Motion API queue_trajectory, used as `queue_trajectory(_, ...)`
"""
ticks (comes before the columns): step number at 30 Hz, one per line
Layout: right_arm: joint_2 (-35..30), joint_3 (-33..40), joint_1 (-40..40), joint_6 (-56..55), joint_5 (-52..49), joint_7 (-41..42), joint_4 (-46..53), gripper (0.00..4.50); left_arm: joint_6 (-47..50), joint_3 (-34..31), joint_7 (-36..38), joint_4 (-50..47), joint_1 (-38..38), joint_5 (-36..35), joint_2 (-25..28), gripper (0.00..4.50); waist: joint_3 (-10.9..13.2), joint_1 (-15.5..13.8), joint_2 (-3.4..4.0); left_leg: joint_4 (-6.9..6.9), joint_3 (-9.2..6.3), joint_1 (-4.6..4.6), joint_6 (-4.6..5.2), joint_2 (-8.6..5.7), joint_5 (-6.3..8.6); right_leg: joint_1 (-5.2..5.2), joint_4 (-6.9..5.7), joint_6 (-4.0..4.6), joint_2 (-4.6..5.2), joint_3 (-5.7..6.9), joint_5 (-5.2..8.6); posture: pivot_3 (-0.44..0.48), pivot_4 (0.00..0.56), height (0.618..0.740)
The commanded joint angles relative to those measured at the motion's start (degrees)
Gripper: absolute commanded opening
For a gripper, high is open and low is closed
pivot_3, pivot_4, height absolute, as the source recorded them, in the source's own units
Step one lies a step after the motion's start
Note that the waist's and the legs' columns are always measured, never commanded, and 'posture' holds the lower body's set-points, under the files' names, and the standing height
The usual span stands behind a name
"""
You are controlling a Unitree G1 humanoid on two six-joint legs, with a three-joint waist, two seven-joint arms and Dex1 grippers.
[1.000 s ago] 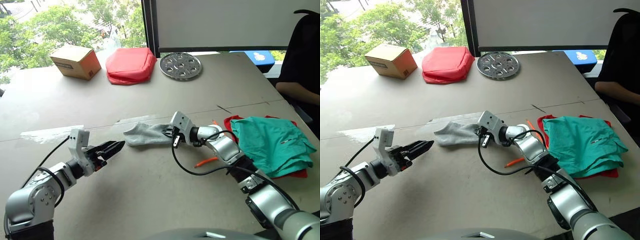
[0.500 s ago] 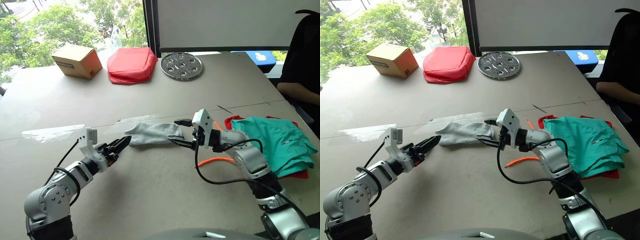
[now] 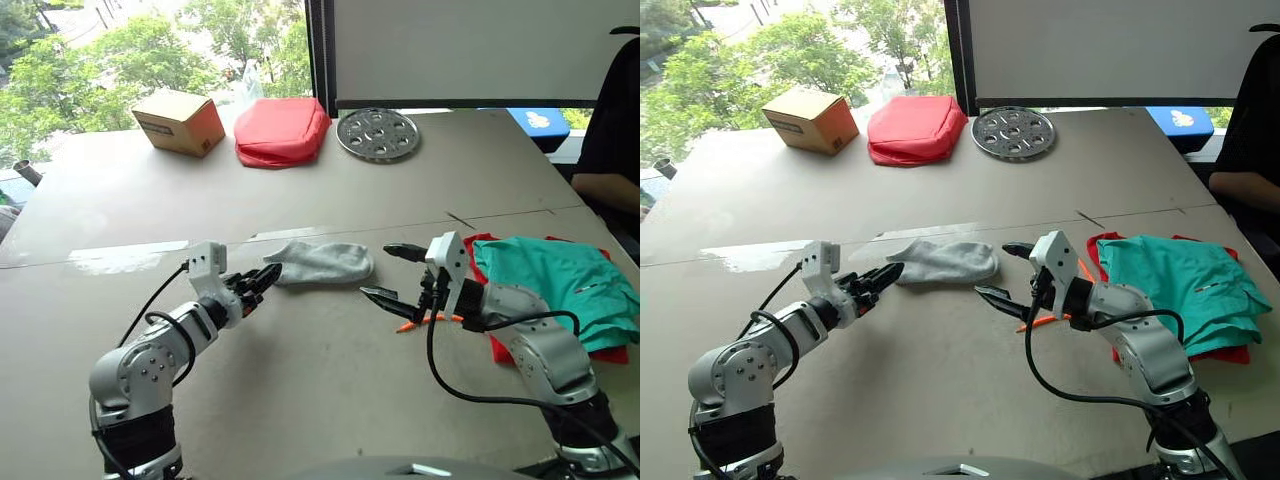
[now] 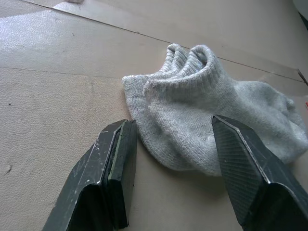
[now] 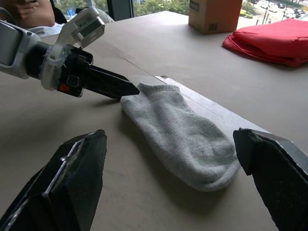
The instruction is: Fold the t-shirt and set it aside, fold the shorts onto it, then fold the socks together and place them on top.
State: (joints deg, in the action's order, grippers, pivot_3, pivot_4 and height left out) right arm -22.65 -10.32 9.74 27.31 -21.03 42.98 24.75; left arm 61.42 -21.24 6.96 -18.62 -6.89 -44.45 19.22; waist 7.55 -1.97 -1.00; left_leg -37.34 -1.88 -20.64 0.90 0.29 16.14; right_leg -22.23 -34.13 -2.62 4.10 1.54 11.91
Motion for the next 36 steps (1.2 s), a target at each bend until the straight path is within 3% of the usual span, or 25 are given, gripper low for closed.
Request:
queue_trajectory(1,-0.82,1.96,-0.96,0.85,-2.76,-0.55,5.06,4.45,-1.3,2.34,-5.68,2.22,-2.61,5.51,-1.29,2.72,-0.01,-0.38,0.06,0.0,-0.06,0.01,0.0,0.0,0.0,0.02,0.0,-0.02,-0.02,0.0,0.01,0.0,0.15,0.74)
queue_trajectory(9,-2.99,2.15,-2.94,0.52,-3.63,-0.55,7.12,4.45,-1.7,6.82,-7.78,4.5,-5.05,10.49,-2.62,2.72,0.0,-0.54,0.17,0.0,-0.52,-0.02,-0.1,-0.03,-0.06,0.21,-0.18,-0.05,-0.07,0.18,0.03,0.0,0.15,0.74)
queue_trajectory(16,-3.38,2.63,-3.76,0.2,-3.56,-1.73,7.59,4.5,-7.04,13.95,-7.84,3.26,-3.64,19.01,-2.39,0.04,-0.01,-0.61,0.3,0.01,-1.01,-0.09,-0.49,-0.15,-0.23,0.43,-0.18,-0.05,-0.06,0.4,0.04,0.0,0.15,0.74)
queue_trajectory(22,-3.49,2.71,-4.07,0.21,-3.61,-2.51,7.76,4.5,-10.4,10.99,-7.09,2.03,-3.67,20.27,-3.76,0.04,0.02,-0.61,0.31,0.07,-1.16,-0.18,-0.59,-0.17,-0.32,0.44,-0.05,-0.06,-0.05,0.5,0.05,0.0,0.15,0.74)
queue_trajectory(27,-3.45,2.59,-4.2,0.09,-3.55,-2.81,7.73,4.5,-15.44,7.16,-3.9,-0.74,-2.82,20.74,-1.47,0.04,0.46,0.23,-0.01,0.14,-1.35,-0.26,-0.63,-0.14,-0.35,0.39,0.08,-0.06,-0.15,0.57,0.05,0.0,0.15,0.74)
queue_trajectory(36,-3.51,3.34,-4.64,-0.25,-4.01,-2.57,6.97,4.5,-41.34,15.95,7.68,-0.93,0.63,36.21,11.36,0.04,0.49,1.05,-0.44,0.68,-1.26,-1.02,-0.64,-0.25,-0.65,-0.48,0.42,0.21,-0.28,0.18,-0.11,0.0,0.15,0.74)
